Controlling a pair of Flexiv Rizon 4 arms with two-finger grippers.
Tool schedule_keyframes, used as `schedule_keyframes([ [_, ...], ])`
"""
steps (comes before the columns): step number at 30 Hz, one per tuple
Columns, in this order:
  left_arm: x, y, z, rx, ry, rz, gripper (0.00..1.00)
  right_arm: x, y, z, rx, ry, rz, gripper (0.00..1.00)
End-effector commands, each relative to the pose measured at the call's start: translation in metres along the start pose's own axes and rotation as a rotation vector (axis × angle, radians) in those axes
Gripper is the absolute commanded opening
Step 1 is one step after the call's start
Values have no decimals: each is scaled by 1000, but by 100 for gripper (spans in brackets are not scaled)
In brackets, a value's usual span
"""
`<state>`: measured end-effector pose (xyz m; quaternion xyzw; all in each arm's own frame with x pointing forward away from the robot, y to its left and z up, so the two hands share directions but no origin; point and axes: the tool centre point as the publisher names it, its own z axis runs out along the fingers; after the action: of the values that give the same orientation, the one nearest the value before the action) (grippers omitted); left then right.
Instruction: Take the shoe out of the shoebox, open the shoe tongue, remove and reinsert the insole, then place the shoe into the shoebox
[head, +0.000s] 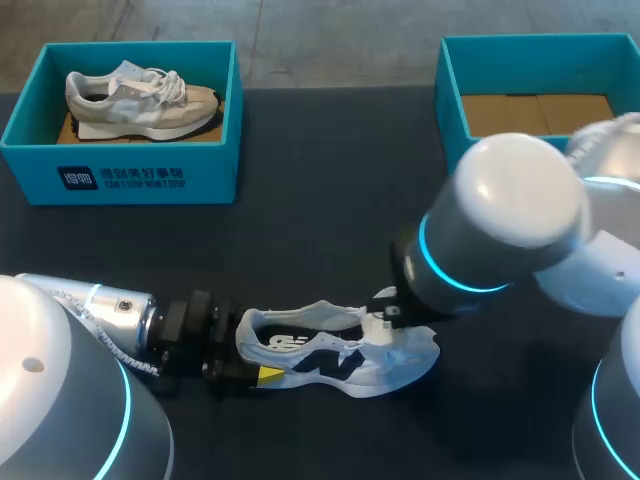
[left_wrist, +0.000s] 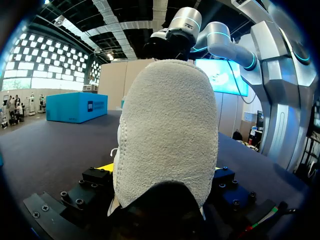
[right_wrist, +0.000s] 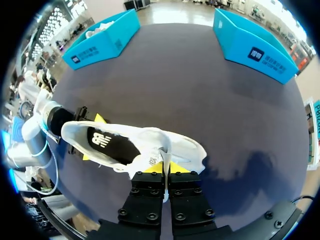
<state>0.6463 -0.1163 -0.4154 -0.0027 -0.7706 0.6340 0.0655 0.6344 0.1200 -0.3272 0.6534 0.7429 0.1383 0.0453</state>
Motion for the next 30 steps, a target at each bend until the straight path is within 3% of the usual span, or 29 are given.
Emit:
schedule_keyframes([
  [1,1,1,-2,-1,-1,0,0,-19,0,4,10,495,-3,0],
  [21,1,1,-2,-1,-1,0,0,-35,-11,17,36,562,-4,0],
  [24,1,1,-2,-1,-1,0,0,-35,-11,11,35,552,-21,18],
  [25,1,1,-2,-1,-1,0,0,-35,-11,8,39,539,-29,37],
  [26,1,1,-2,-1,-1,0,0,-34,-11,4,37,530,-39,45],
  [28,1,1,-2,-1,-1,0,0,-33,-9,-4,41,507,-65,91],
  [29,1,1,-2,-1,-1,0,0,-32,-9,-8,46,493,-77,100],
  [30,1,1,-2,-1,-1,0,0,-31,-8,-13,50,477,-88,100],
])
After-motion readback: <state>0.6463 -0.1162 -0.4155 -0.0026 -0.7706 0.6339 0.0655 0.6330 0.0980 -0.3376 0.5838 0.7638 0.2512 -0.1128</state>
